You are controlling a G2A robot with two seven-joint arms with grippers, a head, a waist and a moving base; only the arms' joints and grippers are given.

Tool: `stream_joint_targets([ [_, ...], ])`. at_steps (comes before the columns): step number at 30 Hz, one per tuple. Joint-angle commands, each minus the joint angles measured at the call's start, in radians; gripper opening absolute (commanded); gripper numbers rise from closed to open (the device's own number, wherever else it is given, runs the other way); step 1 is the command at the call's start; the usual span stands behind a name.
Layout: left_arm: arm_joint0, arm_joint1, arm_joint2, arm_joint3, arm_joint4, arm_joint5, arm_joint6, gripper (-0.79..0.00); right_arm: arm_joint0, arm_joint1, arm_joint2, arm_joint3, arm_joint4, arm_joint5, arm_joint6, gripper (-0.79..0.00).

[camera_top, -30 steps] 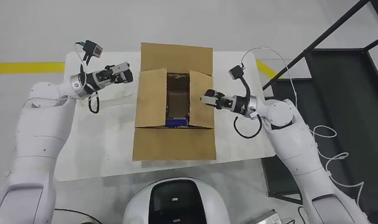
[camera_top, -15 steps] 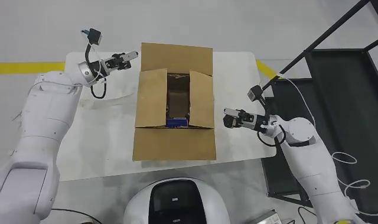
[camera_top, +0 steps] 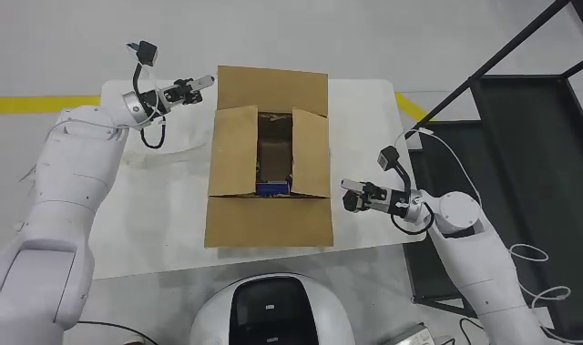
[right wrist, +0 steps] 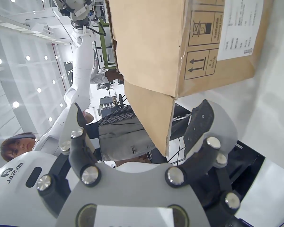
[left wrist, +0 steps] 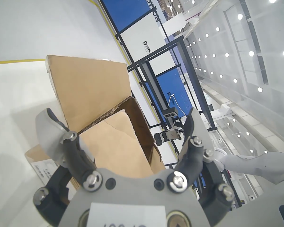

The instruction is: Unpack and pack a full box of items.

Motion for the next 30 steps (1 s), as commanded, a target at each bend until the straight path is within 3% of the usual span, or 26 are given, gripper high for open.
stream_joint_targets([
  [1,0.003,0.0,0.0,-0.002,0.003,0.002,0.007,0.0,-0.001,0.0,-0.001,0.0,0.0,0.003,-0.005,0.0],
  [6,0.04,0.007,-0.007,-0.044,0.061,0.002,0.129,0.0,-0.019,0.001,-0.031,-0.007,0.028,0.058,0.044,0.0],
  [12,0.029,-0.008,0.007,-0.001,0.135,-0.052,0.304,0.0,-0.037,-0.003,-0.091,-0.018,0.052,0.087,0.078,0.0],
  [30,-0.082,-0.117,0.11,0.245,0.08,-0.07,0.2,0.0,-0.049,0.002,-0.118,-0.036,0.099,0.104,0.072,0.0],
])
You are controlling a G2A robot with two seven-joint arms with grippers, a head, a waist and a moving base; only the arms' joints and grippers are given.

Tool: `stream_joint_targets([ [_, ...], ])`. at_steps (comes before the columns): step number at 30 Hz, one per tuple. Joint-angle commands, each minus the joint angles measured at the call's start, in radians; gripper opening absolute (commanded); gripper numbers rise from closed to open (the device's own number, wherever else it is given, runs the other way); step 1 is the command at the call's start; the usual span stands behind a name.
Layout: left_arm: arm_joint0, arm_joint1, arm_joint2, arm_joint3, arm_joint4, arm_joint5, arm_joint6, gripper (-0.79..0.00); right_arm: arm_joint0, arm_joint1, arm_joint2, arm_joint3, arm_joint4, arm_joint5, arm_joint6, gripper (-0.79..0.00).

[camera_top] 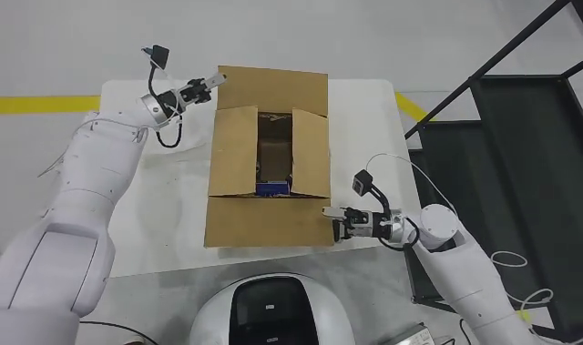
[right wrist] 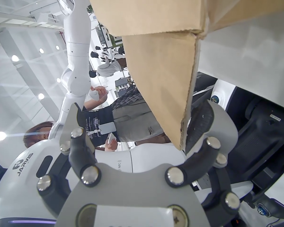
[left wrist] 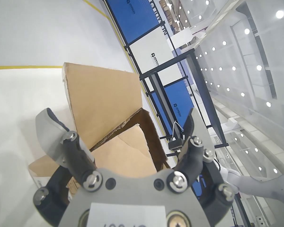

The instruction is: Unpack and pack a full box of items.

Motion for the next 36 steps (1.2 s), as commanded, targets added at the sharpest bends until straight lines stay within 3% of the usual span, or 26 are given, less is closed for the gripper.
stream_joint_targets([
  [1,-0.007,-0.011,0.011,0.021,0.012,0.0,0.005,0.0,0.0,0.001,0.0,-0.002,0.011,0.007,0.009,0.0],
  [6,-0.019,-0.029,0.027,0.059,0.042,0.002,0.053,0.0,-0.006,0.004,-0.004,-0.024,0.047,0.03,0.04,0.0],
  [15,-0.029,-0.042,0.028,0.088,0.064,-0.024,0.101,0.0,-0.011,0.0,0.012,-0.051,0.243,0.046,0.049,0.0],
  [24,-0.034,-0.033,0.009,0.095,0.06,-0.057,0.11,0.0,0.034,-0.021,0.01,-0.024,0.351,-0.065,-0.156,0.0],
  [36,-0.014,-0.032,-0.001,0.084,0.058,-0.039,0.079,0.0,0.127,-0.044,-0.066,0.019,0.158,-0.202,-0.379,0.0],
])
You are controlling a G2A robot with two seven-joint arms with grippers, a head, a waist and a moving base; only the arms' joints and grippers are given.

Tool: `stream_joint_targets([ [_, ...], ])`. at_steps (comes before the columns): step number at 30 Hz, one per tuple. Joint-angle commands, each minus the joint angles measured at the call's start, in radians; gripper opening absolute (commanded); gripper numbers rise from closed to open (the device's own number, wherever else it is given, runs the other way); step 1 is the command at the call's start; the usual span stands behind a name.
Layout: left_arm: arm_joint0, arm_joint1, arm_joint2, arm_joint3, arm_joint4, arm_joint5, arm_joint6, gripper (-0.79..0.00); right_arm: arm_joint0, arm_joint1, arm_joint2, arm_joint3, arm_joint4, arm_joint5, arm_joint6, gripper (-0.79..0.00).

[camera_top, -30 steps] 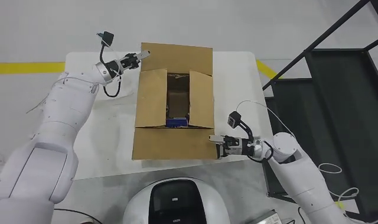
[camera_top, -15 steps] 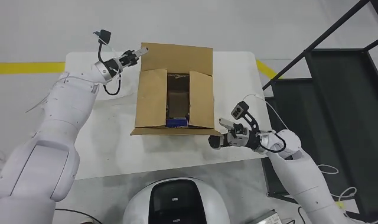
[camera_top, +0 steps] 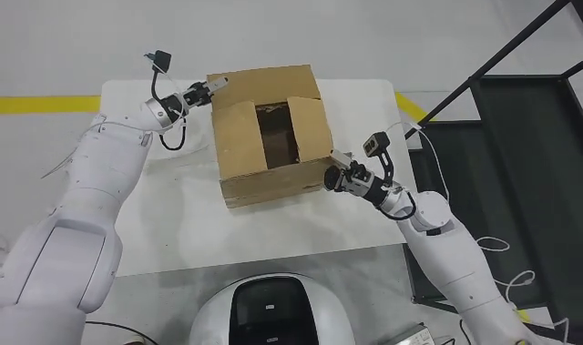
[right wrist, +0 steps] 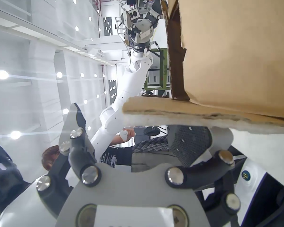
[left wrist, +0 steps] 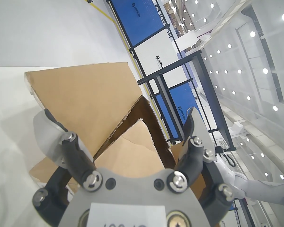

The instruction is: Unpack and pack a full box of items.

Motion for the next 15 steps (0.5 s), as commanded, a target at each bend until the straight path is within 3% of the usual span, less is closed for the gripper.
stream_joint_targets([
  [1,0.0,0.0,-0.002,-0.002,0.001,0.001,-0.002,0.0,0.01,-0.004,-0.008,0.001,0.004,-0.017,-0.013,0.0],
  [7,0.001,0.006,-0.016,0.003,-0.007,-0.014,0.005,0.0,0.015,-0.005,-0.001,-0.019,0.016,-0.042,0.017,0.0],
  [15,0.026,0.026,-0.044,0.008,-0.008,-0.049,0.107,0.0,-0.003,0.008,0.062,-0.061,-0.1,-0.024,-0.008,0.0],
])
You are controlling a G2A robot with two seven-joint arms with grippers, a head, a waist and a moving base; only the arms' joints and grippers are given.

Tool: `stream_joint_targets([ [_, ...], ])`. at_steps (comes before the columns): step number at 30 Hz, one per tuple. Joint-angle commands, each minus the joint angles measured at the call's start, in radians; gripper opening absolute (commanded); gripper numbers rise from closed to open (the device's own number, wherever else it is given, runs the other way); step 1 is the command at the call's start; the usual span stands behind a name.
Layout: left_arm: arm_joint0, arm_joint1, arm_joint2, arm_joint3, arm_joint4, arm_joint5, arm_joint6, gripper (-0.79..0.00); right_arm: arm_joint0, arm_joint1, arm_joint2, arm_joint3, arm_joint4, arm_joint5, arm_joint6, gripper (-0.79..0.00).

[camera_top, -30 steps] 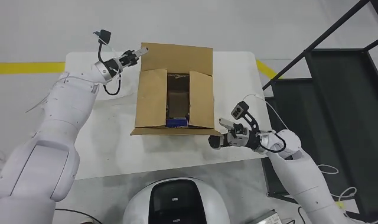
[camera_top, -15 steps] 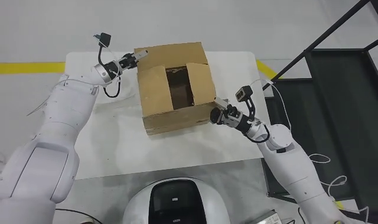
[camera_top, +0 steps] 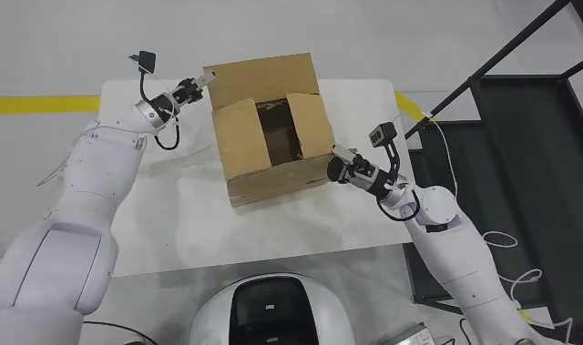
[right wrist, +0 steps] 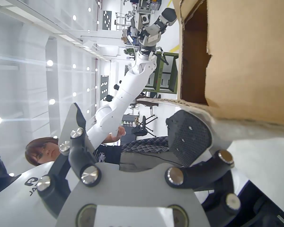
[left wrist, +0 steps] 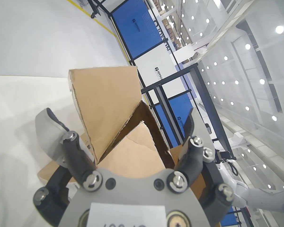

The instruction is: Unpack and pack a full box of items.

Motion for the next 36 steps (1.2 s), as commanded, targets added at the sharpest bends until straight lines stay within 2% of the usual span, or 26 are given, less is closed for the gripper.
stream_joint_targets([
  [1,0.011,0.005,-0.008,-0.005,-0.004,-0.007,0.018,0.0,-0.001,0.0,0.01,-0.005,-0.008,-0.006,-0.016,0.0],
  [9,0.029,0.009,-0.014,-0.049,-0.006,0.013,-0.034,0.0,0.091,-0.016,-0.055,0.054,-0.09,-0.026,-0.091,0.0],
  [14,0.033,0.012,-0.023,-0.062,-0.014,0.003,-0.043,0.0,0.095,-0.014,-0.062,0.073,-0.057,-0.052,0.013,0.0],
  [17,0.038,0.014,-0.027,-0.069,-0.017,-0.001,-0.05,0.0,0.081,-0.012,-0.037,0.087,-0.046,-0.063,0.0,0.0],
  [21,0.046,0.014,-0.027,-0.077,-0.013,0.002,-0.057,0.0,0.101,-0.016,-0.037,0.101,-0.083,-0.08,-0.063,0.0],
  [26,0.052,0.013,-0.028,-0.082,-0.01,0.011,-0.063,0.0,0.165,-0.027,-0.091,0.157,-0.209,-0.057,-0.135,0.0],
  [36,0.041,0.012,-0.033,-0.077,-0.018,0.031,-0.102,0.0,0.225,-0.043,-0.146,0.226,-0.284,-0.058,-0.186,0.0],
])
